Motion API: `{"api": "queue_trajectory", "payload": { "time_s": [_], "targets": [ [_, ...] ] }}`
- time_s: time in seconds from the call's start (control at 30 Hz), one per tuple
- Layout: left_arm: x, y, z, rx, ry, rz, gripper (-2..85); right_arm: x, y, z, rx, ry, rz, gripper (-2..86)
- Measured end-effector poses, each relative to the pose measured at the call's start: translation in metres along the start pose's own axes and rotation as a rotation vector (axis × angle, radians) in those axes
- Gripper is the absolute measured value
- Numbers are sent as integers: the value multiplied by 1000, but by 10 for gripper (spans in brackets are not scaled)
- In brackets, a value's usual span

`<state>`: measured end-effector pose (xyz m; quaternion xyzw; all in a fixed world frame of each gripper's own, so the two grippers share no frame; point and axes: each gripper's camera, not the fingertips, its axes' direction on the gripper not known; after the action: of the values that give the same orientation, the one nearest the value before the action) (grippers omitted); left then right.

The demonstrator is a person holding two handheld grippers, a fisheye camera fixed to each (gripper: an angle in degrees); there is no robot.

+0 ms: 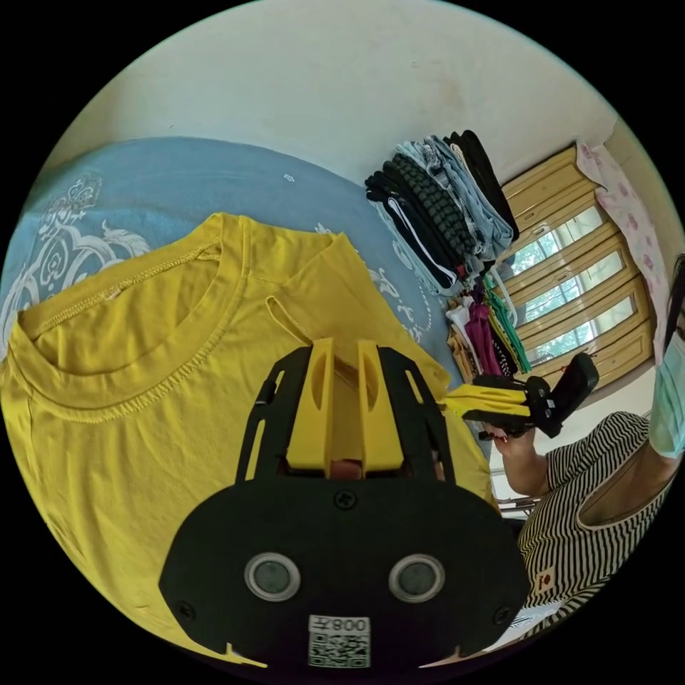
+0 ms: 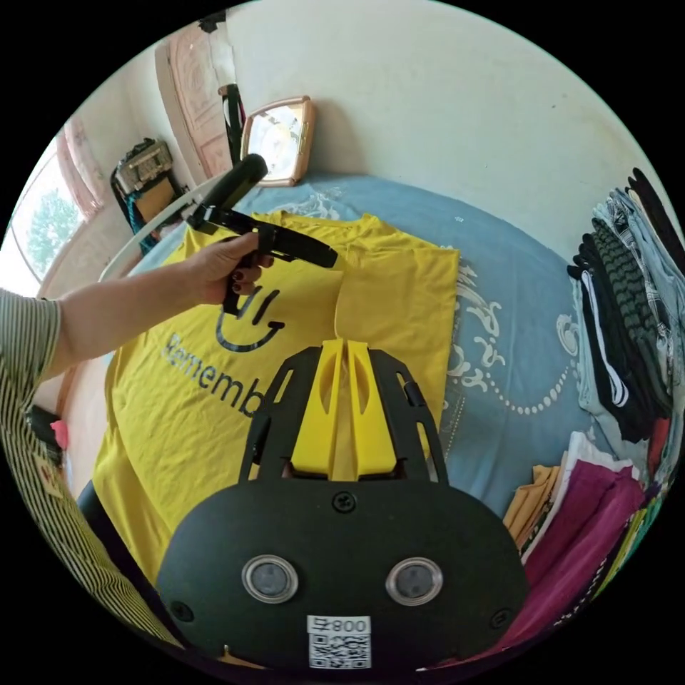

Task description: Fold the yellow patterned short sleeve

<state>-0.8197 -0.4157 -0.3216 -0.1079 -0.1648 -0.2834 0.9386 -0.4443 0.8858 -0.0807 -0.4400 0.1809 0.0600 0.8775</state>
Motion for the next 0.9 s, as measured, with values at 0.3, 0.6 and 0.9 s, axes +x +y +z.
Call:
{"api": "queue_trajectory", "payload": {
  "time_s": [0.3,0.6,0.9],
  "targets": [
    [-10,3,7,-1,-61,-40,55,23,10,48,-156,-103,39,8],
    [-6,14,2,33,-86,-42,38,49,32,6,-63,-116,89,4],
    [23,-1,8,80,-59,38,39,90,48,1,-25,-82,161,2]
  ]
}}
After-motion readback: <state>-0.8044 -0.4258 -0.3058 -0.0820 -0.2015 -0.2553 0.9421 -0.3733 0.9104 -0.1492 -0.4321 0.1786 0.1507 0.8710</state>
